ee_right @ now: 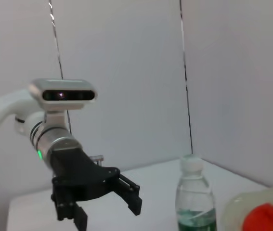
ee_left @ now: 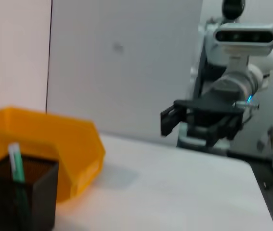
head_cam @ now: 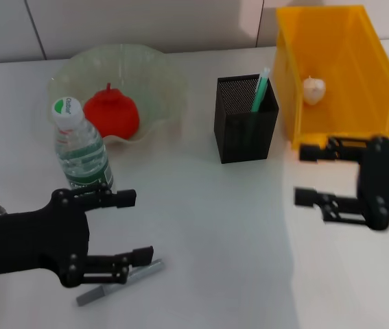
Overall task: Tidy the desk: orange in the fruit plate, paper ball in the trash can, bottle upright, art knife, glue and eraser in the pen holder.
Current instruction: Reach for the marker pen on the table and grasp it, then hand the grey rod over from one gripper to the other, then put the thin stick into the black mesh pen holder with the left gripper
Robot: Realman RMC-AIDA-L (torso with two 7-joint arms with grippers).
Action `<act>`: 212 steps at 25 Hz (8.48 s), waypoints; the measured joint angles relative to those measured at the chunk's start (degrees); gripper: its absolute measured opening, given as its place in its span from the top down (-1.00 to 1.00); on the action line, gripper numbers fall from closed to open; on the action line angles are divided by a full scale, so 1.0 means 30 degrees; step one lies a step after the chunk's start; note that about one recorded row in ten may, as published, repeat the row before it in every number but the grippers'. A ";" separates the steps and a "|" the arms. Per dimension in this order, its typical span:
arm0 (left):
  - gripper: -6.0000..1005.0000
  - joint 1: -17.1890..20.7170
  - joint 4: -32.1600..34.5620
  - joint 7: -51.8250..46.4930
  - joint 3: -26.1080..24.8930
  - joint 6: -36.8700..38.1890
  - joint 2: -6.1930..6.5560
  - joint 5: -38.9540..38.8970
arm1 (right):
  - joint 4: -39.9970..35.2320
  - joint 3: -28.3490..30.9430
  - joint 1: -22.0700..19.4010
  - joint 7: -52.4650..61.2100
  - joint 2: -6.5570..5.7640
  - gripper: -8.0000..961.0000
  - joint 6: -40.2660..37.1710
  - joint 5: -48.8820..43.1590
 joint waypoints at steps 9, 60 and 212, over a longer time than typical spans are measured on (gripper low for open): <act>-0.71 0.0160 0.4683 -0.3883 0.1942 -0.0425 -0.0061 0.3960 | 0.7806 0.3647 0.0030 -0.8033 -0.0134 -0.34 -0.1696 -0.2202; -0.47 -0.4004 0.8732 -1.8493 1.1289 -0.1613 -0.0181 1.7143 | 1.0400 0.3777 0.0705 -0.8285 0.0040 -0.57 0.1007 -0.4815; 0.43 -0.3721 -0.4491 0.3757 0.7168 -0.5352 -0.0151 -0.3687 | 1.3680 0.8306 0.5141 -0.8572 0.0089 0.69 -0.3738 -0.5622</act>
